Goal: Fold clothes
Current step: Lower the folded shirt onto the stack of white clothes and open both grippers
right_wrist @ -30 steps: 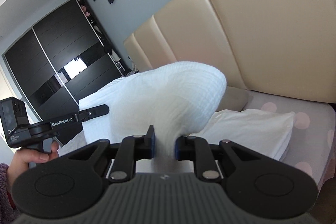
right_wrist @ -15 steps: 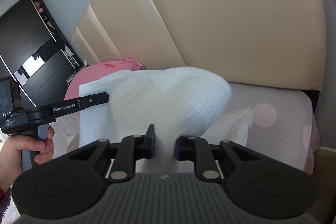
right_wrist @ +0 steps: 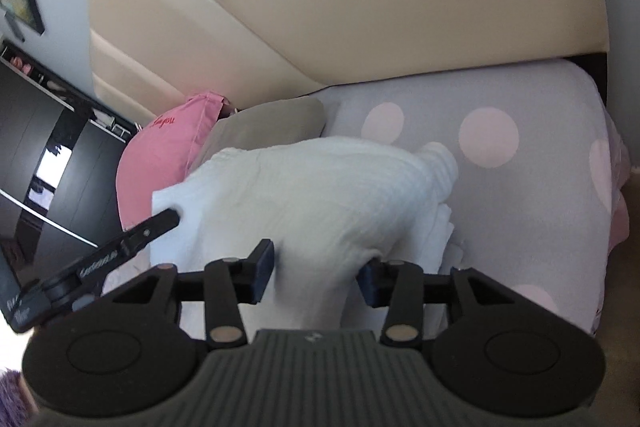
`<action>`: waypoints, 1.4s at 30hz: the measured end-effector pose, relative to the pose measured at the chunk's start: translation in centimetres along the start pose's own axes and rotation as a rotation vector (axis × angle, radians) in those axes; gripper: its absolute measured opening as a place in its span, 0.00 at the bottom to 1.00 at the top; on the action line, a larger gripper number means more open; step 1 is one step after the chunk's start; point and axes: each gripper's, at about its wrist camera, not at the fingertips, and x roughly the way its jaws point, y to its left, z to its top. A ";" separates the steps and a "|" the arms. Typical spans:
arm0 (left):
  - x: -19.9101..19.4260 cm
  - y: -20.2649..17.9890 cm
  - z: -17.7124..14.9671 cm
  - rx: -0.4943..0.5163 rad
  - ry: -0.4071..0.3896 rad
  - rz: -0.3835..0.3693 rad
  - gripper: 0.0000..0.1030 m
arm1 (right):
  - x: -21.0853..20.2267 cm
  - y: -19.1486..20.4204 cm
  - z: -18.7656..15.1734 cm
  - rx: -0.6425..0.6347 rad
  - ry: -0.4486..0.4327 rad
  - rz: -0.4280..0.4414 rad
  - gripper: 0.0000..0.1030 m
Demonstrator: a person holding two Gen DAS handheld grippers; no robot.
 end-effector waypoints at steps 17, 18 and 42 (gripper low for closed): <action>-5.5 0.7 -6.4 -0.027 0.160 -0.020 0.44 | -0.6 -3.6 3.0 0.291 0.001 0.047 0.56; -5.8 0.7 -6.7 -0.037 0.166 -0.022 0.44 | -0.4 -3.2 2.9 0.281 0.012 0.030 0.56; -5.4 0.9 -8.1 -0.069 0.210 -0.001 0.42 | 0.0 3.3 0.7 -0.505 -0.139 -0.314 0.35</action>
